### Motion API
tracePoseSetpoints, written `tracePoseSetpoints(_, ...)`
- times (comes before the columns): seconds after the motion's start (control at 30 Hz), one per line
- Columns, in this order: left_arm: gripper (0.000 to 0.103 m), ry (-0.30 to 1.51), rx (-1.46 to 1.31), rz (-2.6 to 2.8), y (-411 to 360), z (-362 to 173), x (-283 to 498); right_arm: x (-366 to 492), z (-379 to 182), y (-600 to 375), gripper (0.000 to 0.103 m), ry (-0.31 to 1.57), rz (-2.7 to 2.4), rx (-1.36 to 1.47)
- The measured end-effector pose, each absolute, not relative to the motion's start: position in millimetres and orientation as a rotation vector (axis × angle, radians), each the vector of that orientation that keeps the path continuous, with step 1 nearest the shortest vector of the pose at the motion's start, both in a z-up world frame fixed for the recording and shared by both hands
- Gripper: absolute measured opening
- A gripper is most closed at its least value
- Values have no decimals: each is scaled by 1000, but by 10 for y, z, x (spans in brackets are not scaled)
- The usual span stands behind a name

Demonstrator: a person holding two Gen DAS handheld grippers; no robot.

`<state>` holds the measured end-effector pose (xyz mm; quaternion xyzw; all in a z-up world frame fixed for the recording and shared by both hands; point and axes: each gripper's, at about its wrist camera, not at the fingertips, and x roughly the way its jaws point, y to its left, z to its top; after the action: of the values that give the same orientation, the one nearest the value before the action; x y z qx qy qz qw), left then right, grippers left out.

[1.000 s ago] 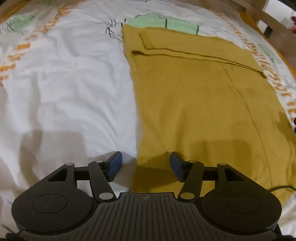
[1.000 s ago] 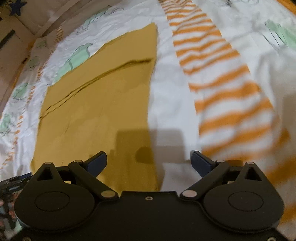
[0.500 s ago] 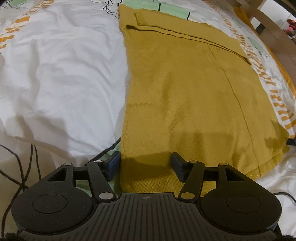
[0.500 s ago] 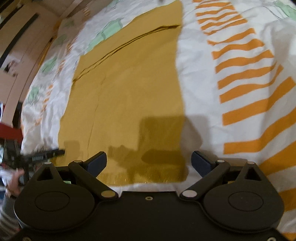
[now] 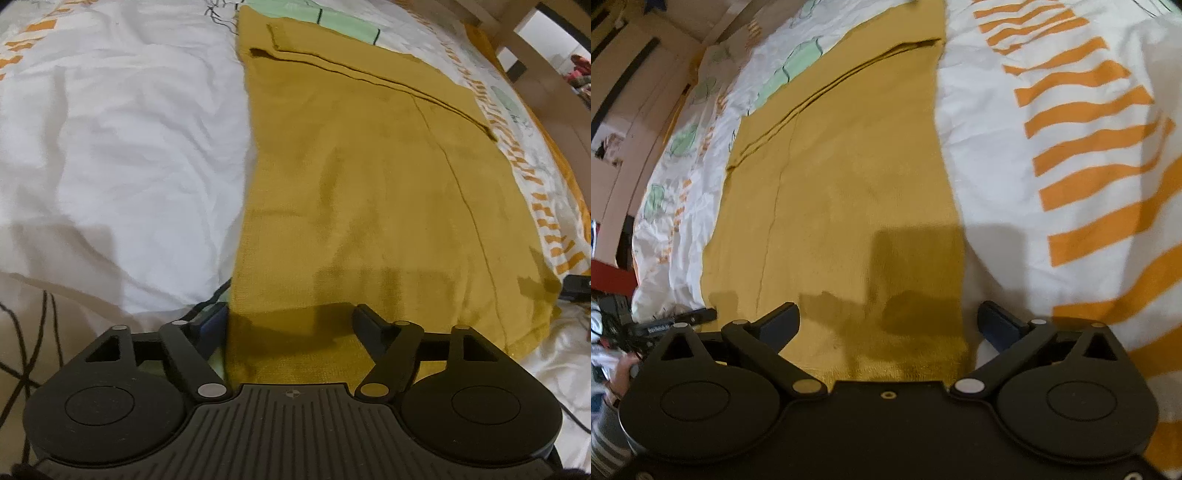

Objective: Fold small clothes

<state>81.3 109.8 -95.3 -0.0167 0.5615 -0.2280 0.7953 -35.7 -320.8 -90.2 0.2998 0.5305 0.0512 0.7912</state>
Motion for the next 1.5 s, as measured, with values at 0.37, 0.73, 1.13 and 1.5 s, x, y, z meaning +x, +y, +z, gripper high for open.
tracePoseSetpoints(0.37, 48, 1197, 6, -474, 1102, -889, 718, -401, -816, -3175, 101, 1167, 157, 628)
tracePoseSetpoints(0.73, 7, 1151, -121, -471, 1185, -796, 646, -538, -652, -3018, 18, 1162, 191, 537)
tracePoseSetpoints(1.13, 7, 956, -284, -477, 1203, -417, 652, -548, -348, -3152, 17, 879, 174, 641)
tracePoseSetpoints(1.5, 7, 774, -341, -482, 1070, 99, 1222, 23, -83, -3424, 17, 705, 123, 654)
